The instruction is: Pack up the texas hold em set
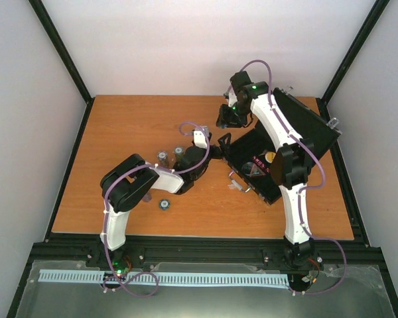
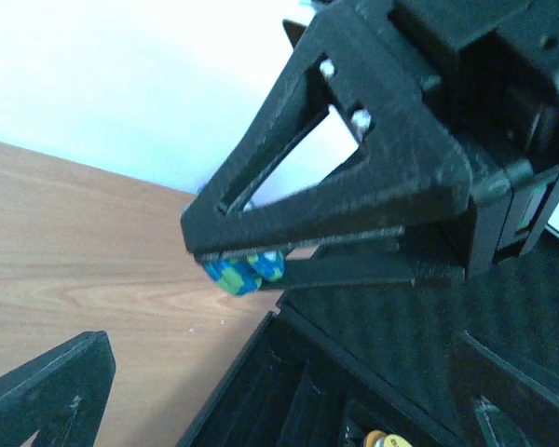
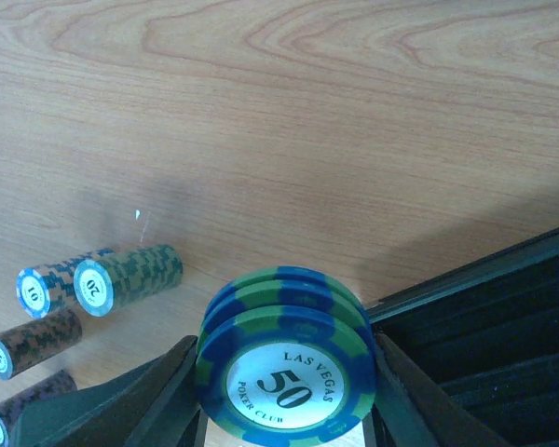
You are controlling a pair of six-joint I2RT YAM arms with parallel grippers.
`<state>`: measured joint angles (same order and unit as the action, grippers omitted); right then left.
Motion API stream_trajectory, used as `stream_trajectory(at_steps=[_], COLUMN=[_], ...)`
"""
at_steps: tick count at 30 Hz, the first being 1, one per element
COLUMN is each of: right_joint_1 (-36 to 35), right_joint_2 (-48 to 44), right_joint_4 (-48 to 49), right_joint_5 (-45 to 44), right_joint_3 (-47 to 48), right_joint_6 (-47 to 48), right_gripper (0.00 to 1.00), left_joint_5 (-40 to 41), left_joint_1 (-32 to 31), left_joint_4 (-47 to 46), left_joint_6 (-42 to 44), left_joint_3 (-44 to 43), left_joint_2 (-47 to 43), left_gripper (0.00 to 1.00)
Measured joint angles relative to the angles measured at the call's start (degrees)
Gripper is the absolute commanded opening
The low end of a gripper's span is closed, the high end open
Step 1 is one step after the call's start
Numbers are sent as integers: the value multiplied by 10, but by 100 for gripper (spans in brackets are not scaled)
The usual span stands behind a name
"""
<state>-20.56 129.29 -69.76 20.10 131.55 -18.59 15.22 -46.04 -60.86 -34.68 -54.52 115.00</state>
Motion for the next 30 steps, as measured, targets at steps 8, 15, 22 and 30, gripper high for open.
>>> stream_trajectory(at_steps=[8,15,22,30], right_joint_1=[0,0,2,3], right_joint_2=[-4,-8,-11,-28], right_joint_4=[-23,-36,-28,-17], right_joint_5=[-1,1,2,2], right_joint_3=[14,16,16,6], right_joint_6=[27,34,36,38], right_gripper=[24,24,24,24], left_joint_5=[11,12,15,16], left_joint_1=[5,32,46,46], left_joint_4=[-9,-13,-27,-66], left_joint_6=[34,37,39,39], left_joint_3=[-45,-69,-96,-135], left_joint_2=[20,55,84,121], left_gripper=[100,100,100,100])
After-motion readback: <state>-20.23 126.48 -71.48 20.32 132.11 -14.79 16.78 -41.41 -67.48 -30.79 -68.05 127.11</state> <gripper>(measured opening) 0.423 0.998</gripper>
